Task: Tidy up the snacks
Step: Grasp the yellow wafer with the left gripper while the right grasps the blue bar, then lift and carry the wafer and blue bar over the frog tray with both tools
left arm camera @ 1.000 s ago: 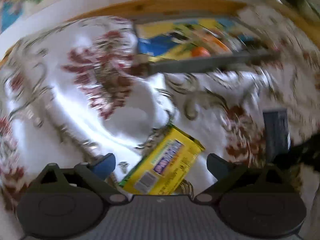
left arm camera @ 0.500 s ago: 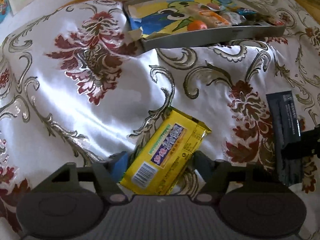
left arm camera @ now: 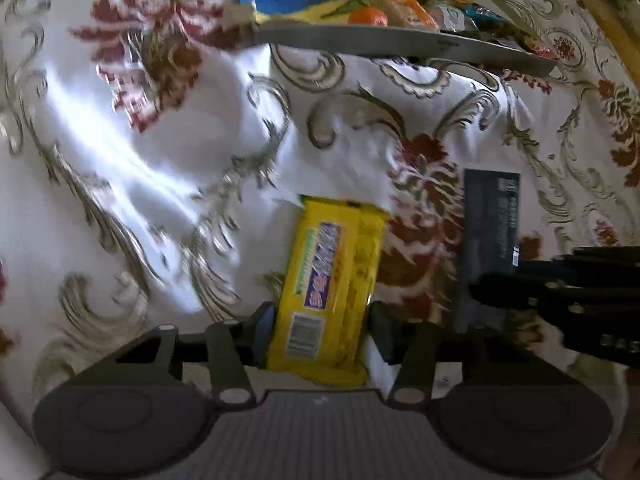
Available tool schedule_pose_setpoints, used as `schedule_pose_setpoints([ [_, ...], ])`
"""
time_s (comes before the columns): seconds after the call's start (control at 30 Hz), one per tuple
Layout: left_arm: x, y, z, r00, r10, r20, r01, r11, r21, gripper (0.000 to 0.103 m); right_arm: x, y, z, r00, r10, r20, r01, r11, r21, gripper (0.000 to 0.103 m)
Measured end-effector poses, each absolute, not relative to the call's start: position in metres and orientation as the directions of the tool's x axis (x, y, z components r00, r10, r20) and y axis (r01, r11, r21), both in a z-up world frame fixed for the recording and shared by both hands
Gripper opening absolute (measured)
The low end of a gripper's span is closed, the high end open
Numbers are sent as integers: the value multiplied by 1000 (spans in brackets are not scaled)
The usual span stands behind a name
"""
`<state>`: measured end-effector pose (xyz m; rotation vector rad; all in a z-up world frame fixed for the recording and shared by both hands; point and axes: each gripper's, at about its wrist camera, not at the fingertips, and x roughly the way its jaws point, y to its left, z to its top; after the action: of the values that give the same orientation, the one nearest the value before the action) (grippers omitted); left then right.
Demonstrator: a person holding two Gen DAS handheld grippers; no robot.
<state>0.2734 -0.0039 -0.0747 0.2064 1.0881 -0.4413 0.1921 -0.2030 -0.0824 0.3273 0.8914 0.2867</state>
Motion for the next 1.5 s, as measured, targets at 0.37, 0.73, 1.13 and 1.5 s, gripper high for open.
schedule_pose_setpoints([
  [0.37,271,-10,-81,418,-232,-878,435,900,-31,60,201,-210,-97,591,373,-715,-52,902,428,37],
  [0.73,272,-16,-83,463,-200,-864,419,908,14,54,204,-207,-107,570,425,-703,-38,869,494,53],
  [1.13,244,-27,-80,471,-204,-858,386,923,-7,52,198,-210,-100,594,466,-656,-46,834,550,17],
  [1.5,223,-23,-71,556,-249,-793,290,952,-95,51,182,-214,-74,668,405,-625,-90,877,472,10],
])
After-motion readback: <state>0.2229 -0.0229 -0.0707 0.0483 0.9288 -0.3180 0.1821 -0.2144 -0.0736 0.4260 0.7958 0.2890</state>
